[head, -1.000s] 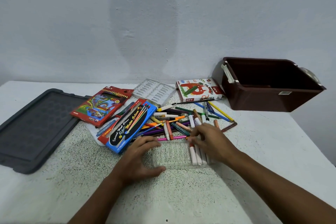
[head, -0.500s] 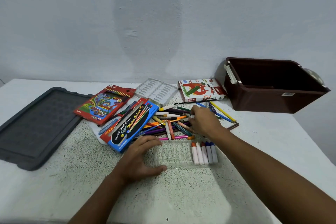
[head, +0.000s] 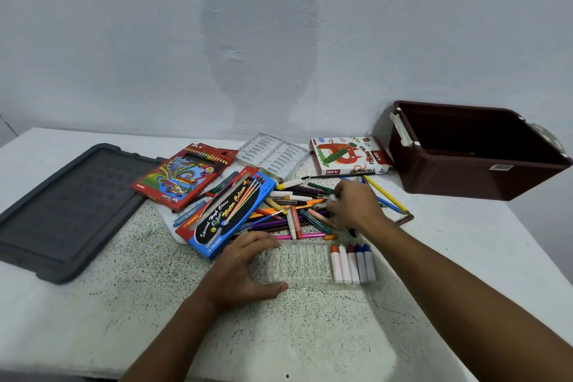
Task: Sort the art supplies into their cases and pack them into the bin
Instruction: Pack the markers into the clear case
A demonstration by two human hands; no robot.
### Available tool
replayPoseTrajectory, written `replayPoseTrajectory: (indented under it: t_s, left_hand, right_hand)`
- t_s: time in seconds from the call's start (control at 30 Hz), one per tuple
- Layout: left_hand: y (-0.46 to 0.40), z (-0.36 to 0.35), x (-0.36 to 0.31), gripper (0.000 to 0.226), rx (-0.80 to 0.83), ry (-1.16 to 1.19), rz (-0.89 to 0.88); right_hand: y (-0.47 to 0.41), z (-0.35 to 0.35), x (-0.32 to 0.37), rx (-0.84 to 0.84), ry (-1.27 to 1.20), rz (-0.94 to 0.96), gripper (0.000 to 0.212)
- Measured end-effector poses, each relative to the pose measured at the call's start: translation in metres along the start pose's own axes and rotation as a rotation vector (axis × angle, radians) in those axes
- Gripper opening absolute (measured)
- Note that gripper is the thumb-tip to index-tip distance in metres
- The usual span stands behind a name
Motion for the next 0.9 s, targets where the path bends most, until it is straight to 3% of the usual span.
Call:
replayPoseTrajectory:
  t_s: [0.23,0.37,0.67,0.9]
  left_hand:
    - [0.0,0.0,0.001,0.069,0.001,0.004,-0.001]
    - [0.0,0.0,0.0,0.068,-0.006,0.004,-0.006]
    - [-0.001,0.001,-0.003,0.068,-0.009,0.01,-0.015]
    - [-0.001,0.0,-0.002,0.068,-0.007,-0.008,-0.013]
  right_hand:
    - [0.016,0.029,-0.011,0.013,-0.43,0.071,0.02]
    - [0.031,0.037,-0.01,0.056,-0.552,0.135,0.034]
    - [0.064,0.016,-0.011,0.182,-0.382,0.256,0.028]
    - [0.075,0.006,-0.02,0.167,-0.238,0.289,0.037]
Point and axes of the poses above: each hand's wrist, its own y-axis away from the middle knuckle, its own z-axis out of the back of the hand, x = y × z, the point moved 1 cm from there along -y, towards the middle knuckle, and after that the axes turned 5 degrees about -x, right-handed, at the moved point
